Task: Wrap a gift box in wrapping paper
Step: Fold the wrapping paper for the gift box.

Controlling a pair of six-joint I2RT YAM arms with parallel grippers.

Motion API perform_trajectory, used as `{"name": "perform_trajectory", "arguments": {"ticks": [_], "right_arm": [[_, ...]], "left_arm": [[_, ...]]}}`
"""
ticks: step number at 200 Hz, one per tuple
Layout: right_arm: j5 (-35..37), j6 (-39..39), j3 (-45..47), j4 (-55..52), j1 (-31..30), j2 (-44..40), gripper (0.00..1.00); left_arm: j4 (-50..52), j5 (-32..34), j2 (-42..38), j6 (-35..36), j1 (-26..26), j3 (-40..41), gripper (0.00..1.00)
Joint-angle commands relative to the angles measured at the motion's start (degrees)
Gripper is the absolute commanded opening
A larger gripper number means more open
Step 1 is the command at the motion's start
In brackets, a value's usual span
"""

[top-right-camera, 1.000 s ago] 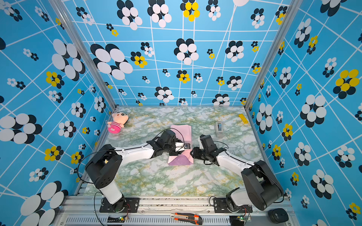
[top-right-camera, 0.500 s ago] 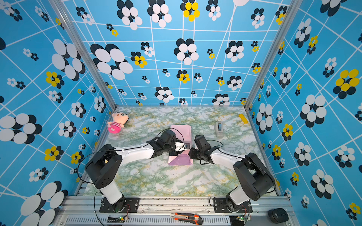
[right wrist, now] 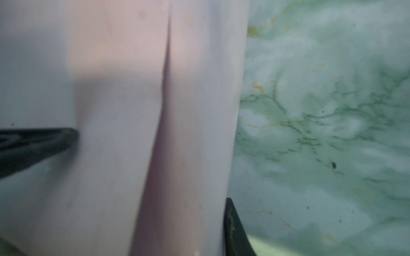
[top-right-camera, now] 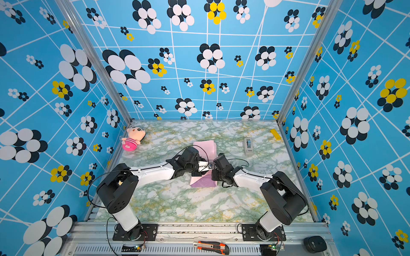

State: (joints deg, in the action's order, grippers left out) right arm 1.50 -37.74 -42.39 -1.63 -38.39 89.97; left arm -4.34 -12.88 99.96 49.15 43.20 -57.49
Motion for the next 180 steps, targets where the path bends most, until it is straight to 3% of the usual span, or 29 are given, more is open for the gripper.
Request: {"name": "perform_trajectory", "arguments": {"ticks": [1, 20, 32, 117, 129, 151, 180], "right_arm": [[0.85, -2.87, -0.92, -0.18, -1.58, 0.59, 0.31], [0.95, -4.36, 0.04, -2.73, -1.94, -1.68, 0.41], [2.04, -5.37, 0.91, -4.34, -1.90, -3.40, 0.41], [8.22, -11.20, 1.37, -2.37, -3.33, -0.36, 0.08], [8.06, -11.48, 1.11, -2.24, -3.65, 0.26, 0.09], [7.47, -11.93, 1.45, -2.28, -4.36, 0.28, 0.27], [7.47, -13.92, 3.09, -2.90, -5.01, -0.13, 0.27]], "left_arm": [[2.90, -1.46, 0.85, -1.07, 0.19, -0.05, 0.41], [2.80, -1.36, 0.85, -1.07, 0.21, 0.01, 0.40], [2.84, -1.47, 0.85, -1.07, 0.19, 0.03, 0.40], [2.49, -1.97, 0.94, -1.42, 0.46, 0.28, 0.40], [2.51, -1.95, 0.94, -1.42, 0.43, 0.19, 0.40], [2.49, -1.96, 1.02, -1.42, 0.45, 0.25, 0.40], [2.49, -2.06, 1.11, -1.67, 0.43, 0.10, 0.40]]}}
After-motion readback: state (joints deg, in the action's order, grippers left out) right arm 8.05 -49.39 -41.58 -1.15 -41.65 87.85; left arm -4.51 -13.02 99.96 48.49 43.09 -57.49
